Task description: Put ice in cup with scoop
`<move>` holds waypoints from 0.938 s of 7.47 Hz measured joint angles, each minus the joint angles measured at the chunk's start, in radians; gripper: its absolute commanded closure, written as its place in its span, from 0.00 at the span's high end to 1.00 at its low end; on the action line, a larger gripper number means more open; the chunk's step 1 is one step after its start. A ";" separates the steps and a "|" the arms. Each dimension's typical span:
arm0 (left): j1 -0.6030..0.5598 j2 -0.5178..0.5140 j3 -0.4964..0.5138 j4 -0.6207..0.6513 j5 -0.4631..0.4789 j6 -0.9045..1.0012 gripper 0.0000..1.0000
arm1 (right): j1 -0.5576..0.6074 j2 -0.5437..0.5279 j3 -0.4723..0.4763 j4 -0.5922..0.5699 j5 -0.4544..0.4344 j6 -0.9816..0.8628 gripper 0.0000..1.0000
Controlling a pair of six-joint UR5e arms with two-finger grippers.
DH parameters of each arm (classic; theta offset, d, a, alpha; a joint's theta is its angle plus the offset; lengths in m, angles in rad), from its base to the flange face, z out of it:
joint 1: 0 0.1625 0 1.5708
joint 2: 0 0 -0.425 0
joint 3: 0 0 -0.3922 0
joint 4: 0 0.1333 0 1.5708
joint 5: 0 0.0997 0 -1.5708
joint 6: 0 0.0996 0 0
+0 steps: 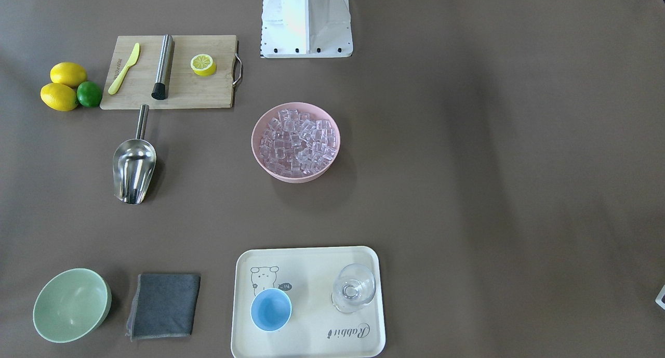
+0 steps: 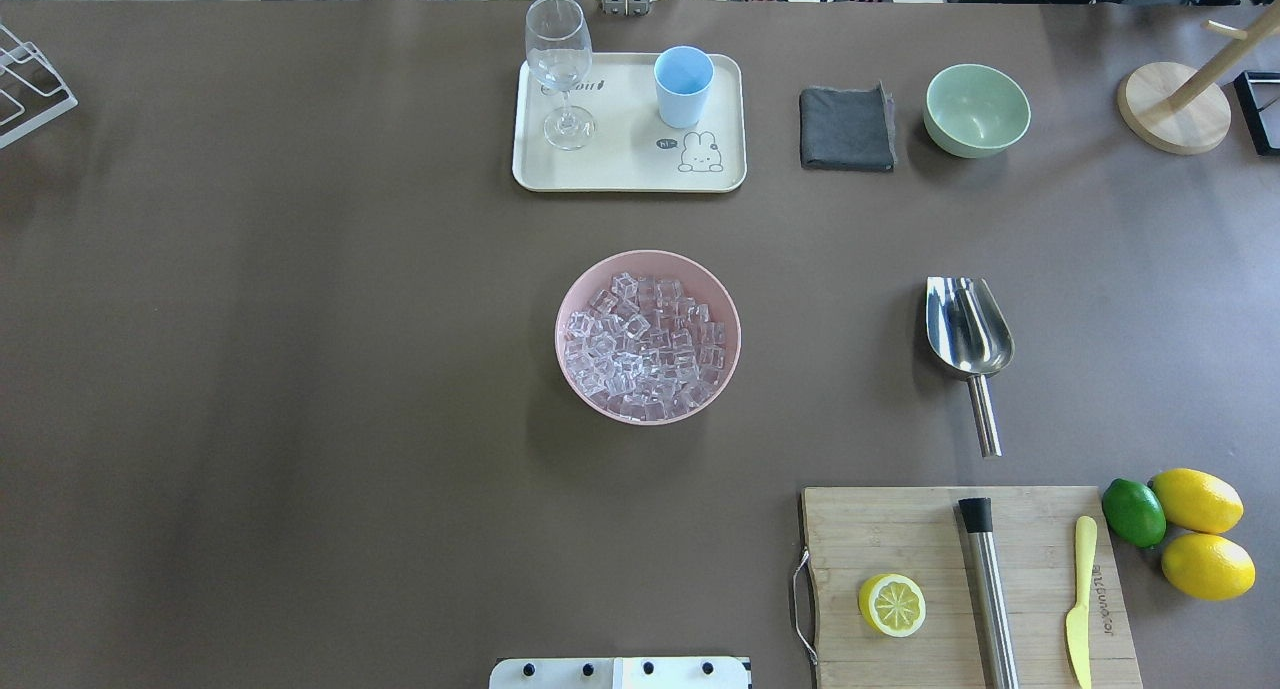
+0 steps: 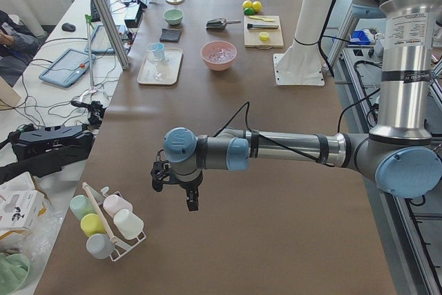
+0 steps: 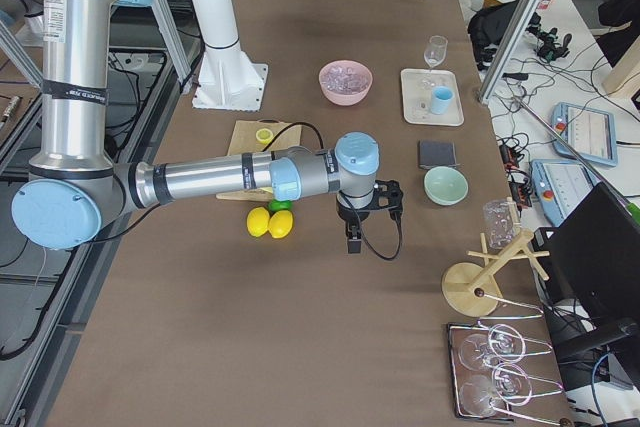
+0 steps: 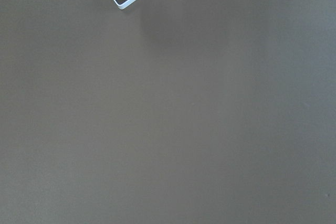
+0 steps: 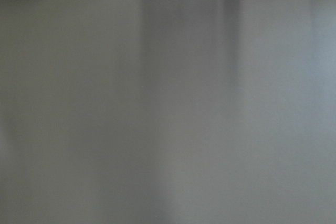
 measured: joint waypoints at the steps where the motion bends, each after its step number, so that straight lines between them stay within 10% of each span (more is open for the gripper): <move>1: 0.001 0.000 0.001 -0.001 0.002 0.000 0.98 | -0.028 0.014 0.011 0.011 0.033 0.071 1.00; 7: 0.012 0.000 -0.029 -0.005 -0.001 0.010 0.98 | -0.458 0.097 0.123 0.290 -0.040 0.894 1.00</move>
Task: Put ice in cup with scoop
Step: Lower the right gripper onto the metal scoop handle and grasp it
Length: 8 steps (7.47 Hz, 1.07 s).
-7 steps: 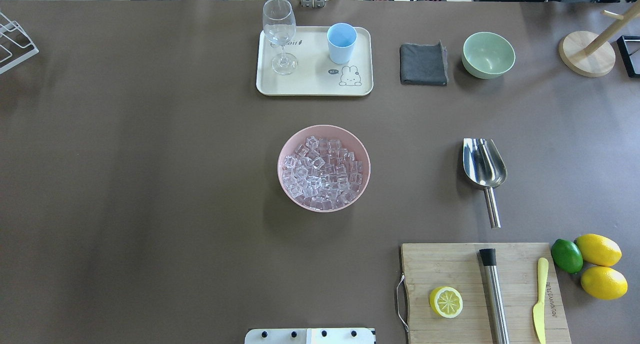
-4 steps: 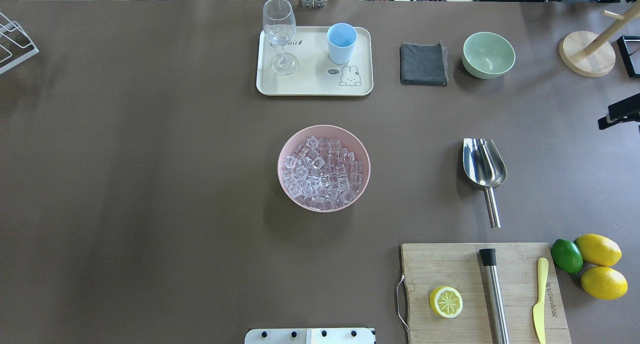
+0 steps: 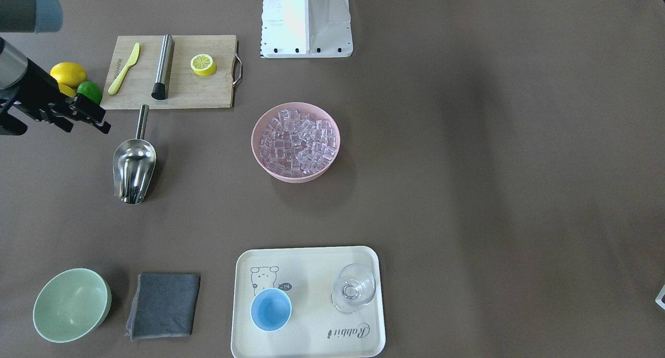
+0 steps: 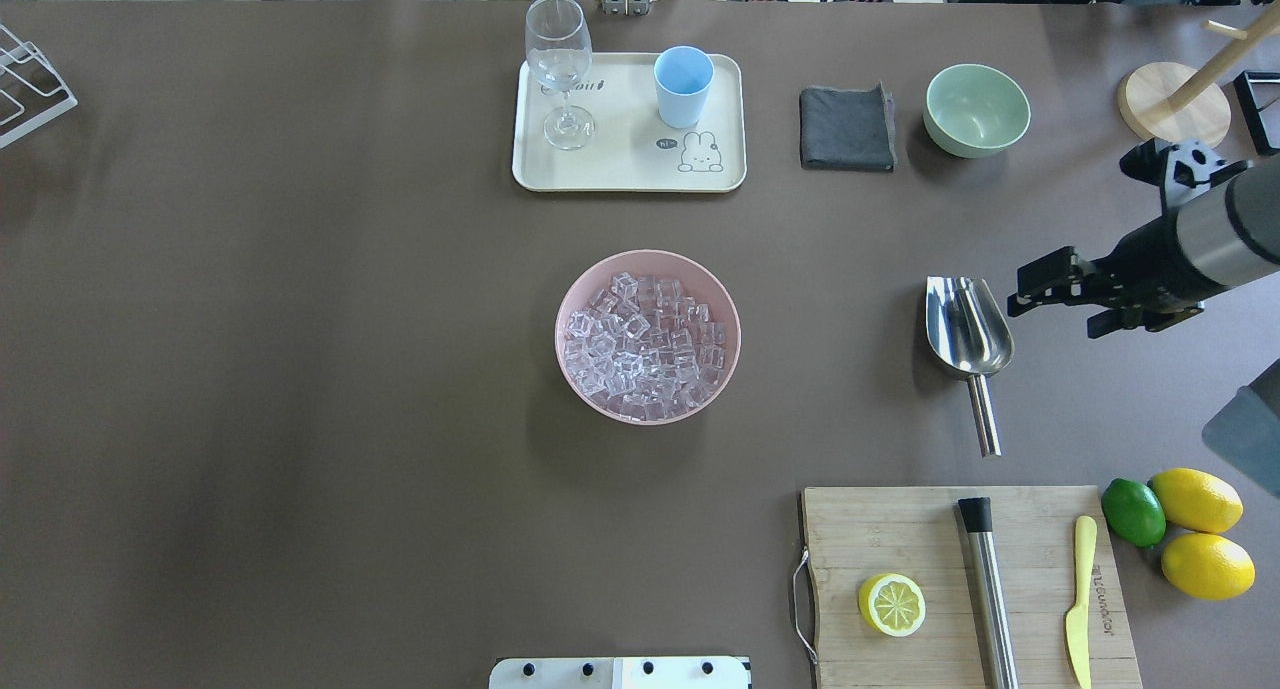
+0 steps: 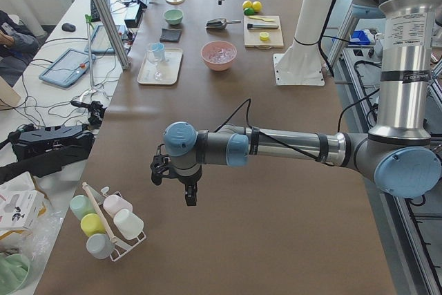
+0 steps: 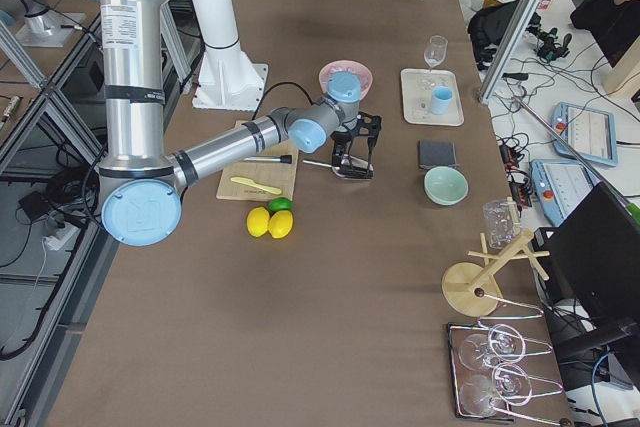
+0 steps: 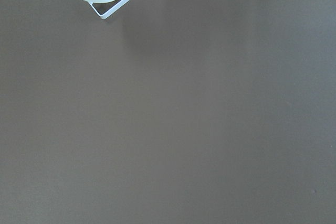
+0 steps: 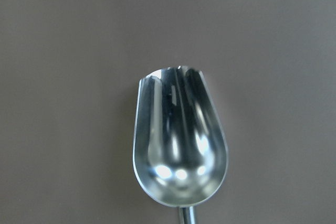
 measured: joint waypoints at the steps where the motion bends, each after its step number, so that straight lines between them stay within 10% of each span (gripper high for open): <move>1: 0.006 0.001 -0.012 0.000 -0.001 0.001 0.98 | -0.072 0.004 0.015 0.001 -0.029 0.038 1.00; 8: 0.217 -0.022 -0.099 -0.142 -0.008 -0.011 0.98 | -0.213 0.020 -0.029 -0.115 -0.082 -0.017 1.00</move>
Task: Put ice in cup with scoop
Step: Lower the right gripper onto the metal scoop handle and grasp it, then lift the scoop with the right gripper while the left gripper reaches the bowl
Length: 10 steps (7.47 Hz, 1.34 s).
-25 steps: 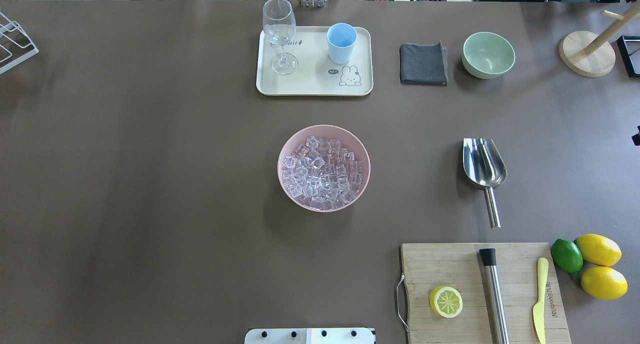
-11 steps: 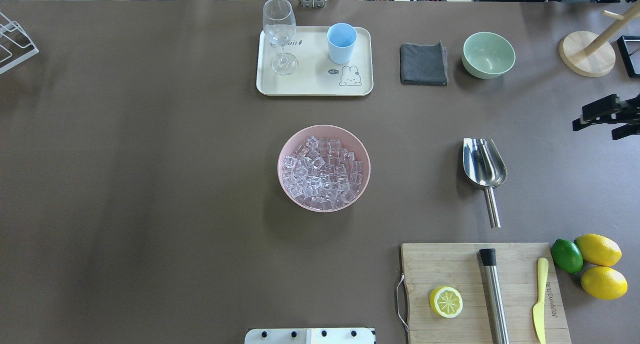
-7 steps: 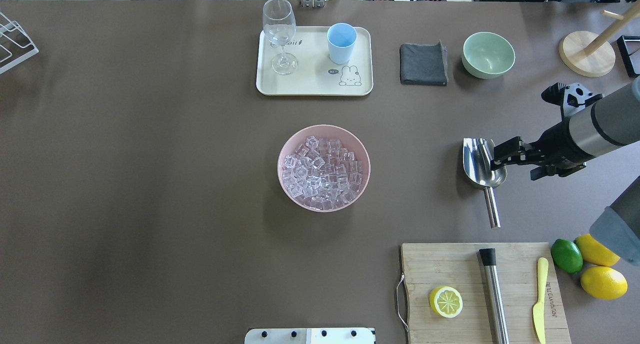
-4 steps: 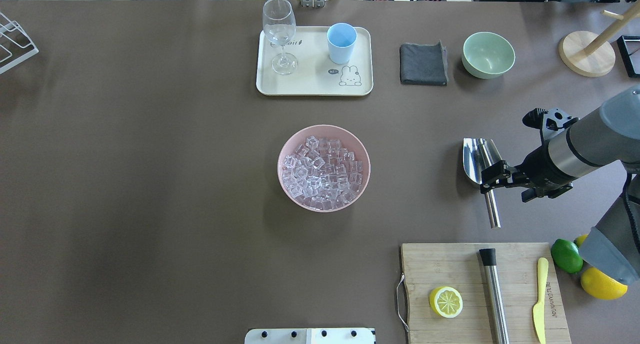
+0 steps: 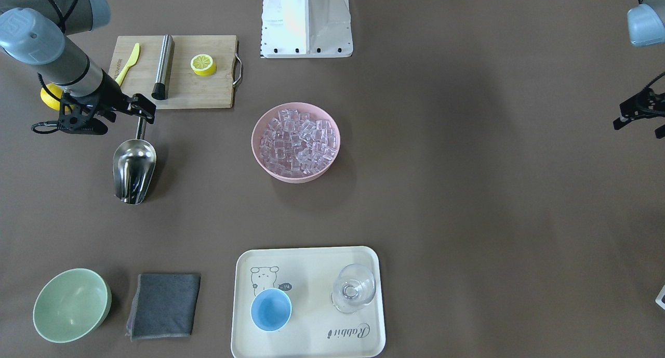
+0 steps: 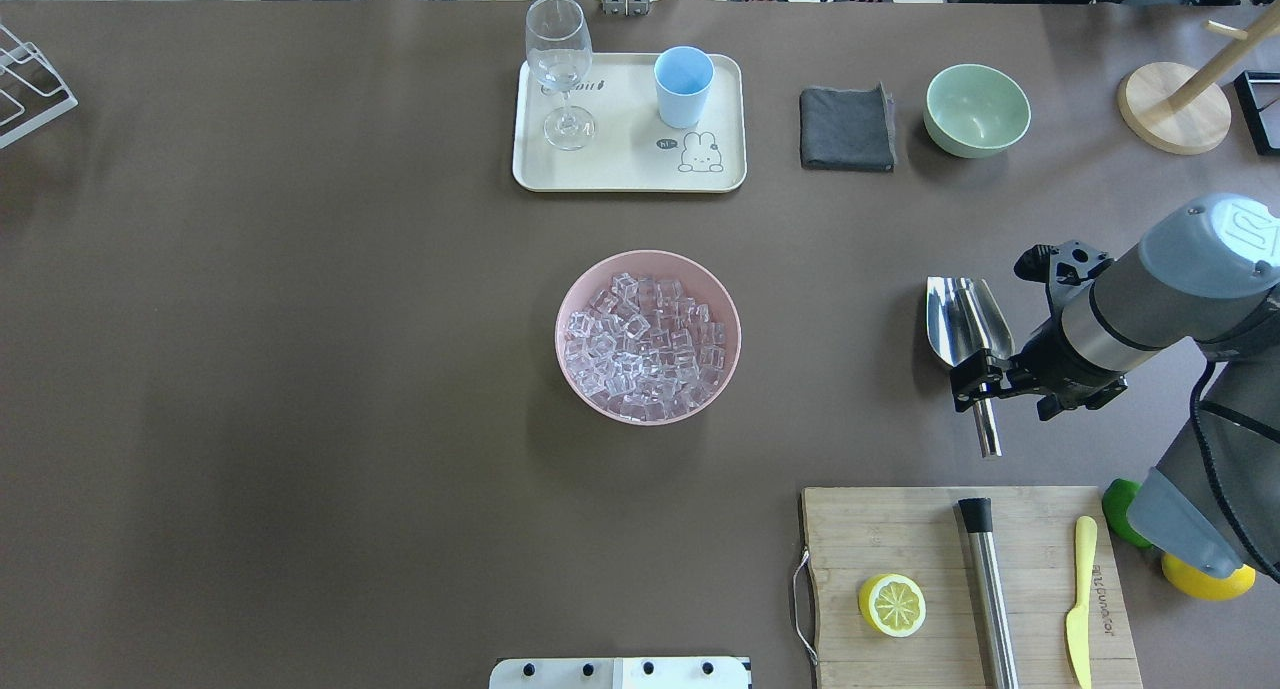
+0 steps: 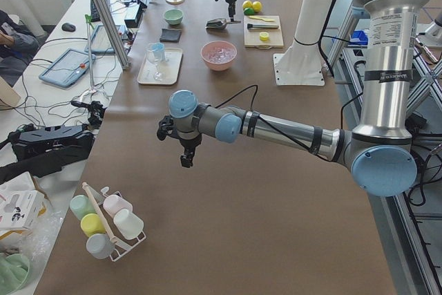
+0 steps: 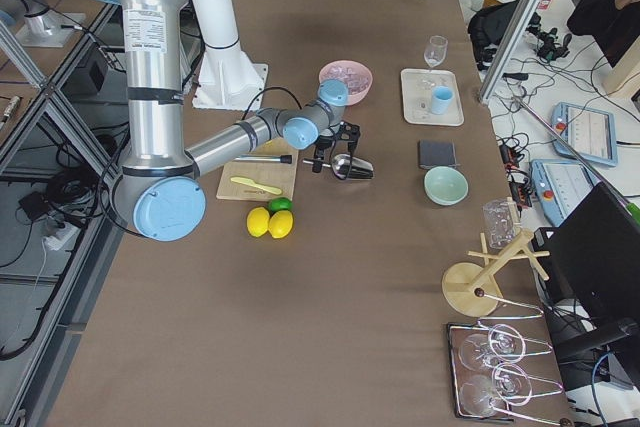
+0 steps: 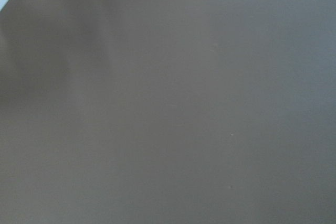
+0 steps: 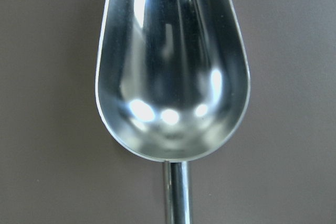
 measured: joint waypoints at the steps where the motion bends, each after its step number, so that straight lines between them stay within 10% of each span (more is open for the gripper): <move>1: 0.048 -0.009 -0.009 -0.046 0.002 -0.033 0.97 | -0.016 0.009 -0.012 -0.006 -0.010 -0.011 1.00; 3: 0.138 -0.028 -0.024 -0.171 0.006 -0.196 0.97 | -0.035 0.030 -0.045 -0.008 -0.025 -0.018 0.91; 8: 0.448 -0.149 0.014 -0.470 0.212 -0.718 0.97 | -0.040 0.050 -0.079 -0.009 -0.029 -0.018 0.10; 10: 0.531 -0.177 0.020 -0.555 0.206 -0.902 0.97 | -0.040 0.051 -0.080 -0.010 -0.025 -0.012 0.00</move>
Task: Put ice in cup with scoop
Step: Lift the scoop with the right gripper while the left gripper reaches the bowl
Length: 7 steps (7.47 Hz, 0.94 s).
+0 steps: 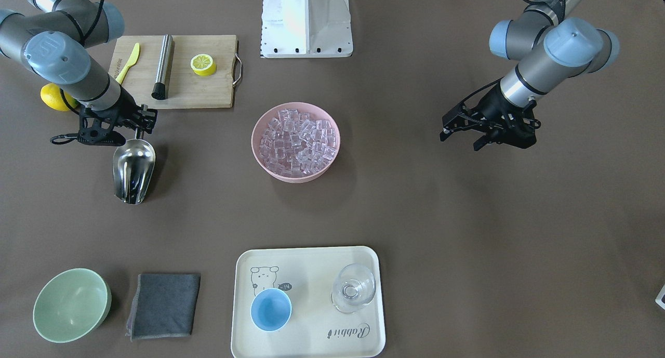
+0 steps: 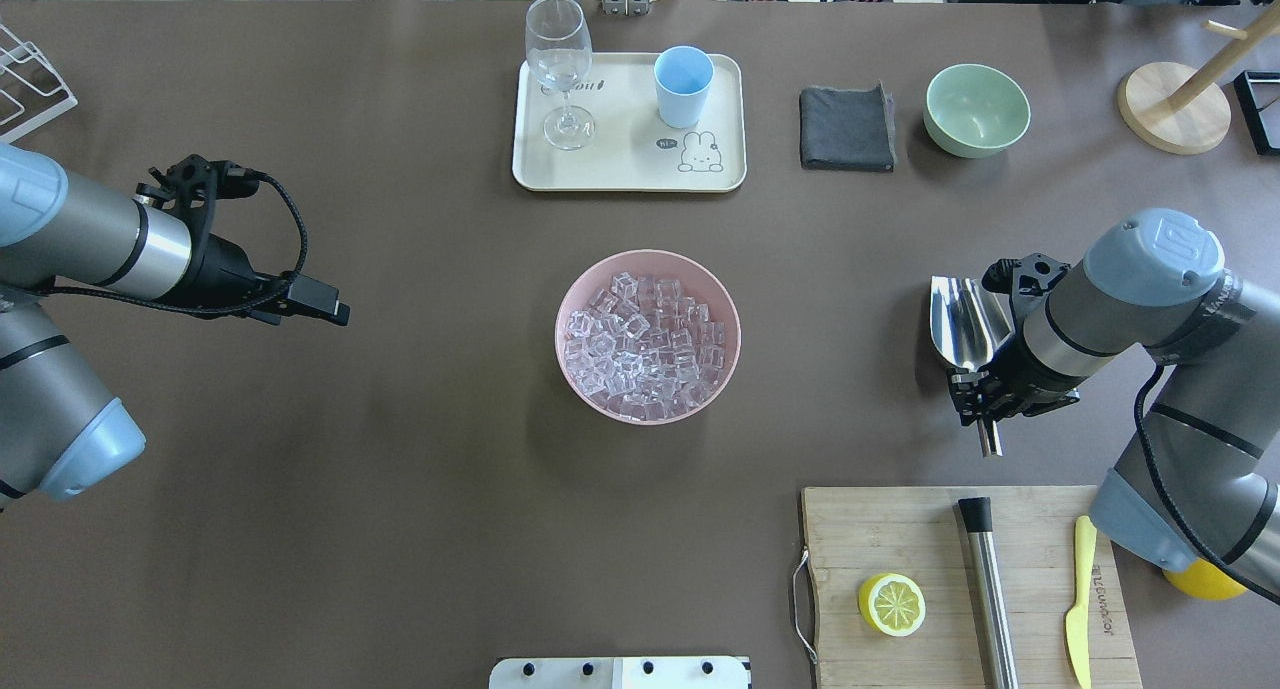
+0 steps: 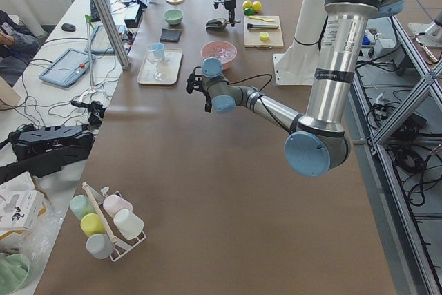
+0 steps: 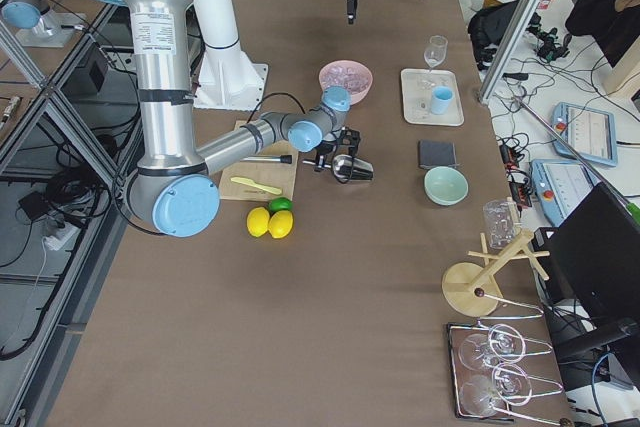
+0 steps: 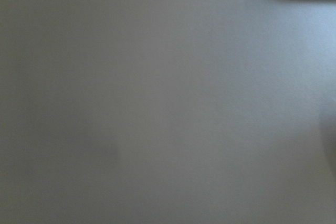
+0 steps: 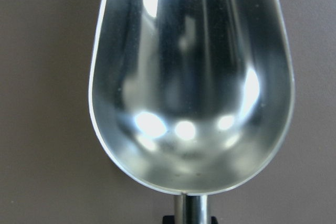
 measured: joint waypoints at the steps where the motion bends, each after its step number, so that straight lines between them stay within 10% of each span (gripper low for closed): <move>1: 0.019 -0.018 0.015 -0.041 -0.001 -0.059 0.97 | 0.000 0.000 0.006 -0.001 0.005 0.004 0.00; 7: 0.088 -0.193 0.150 -0.181 0.030 -0.313 0.97 | 0.003 0.006 0.221 -0.139 -0.027 -0.318 0.00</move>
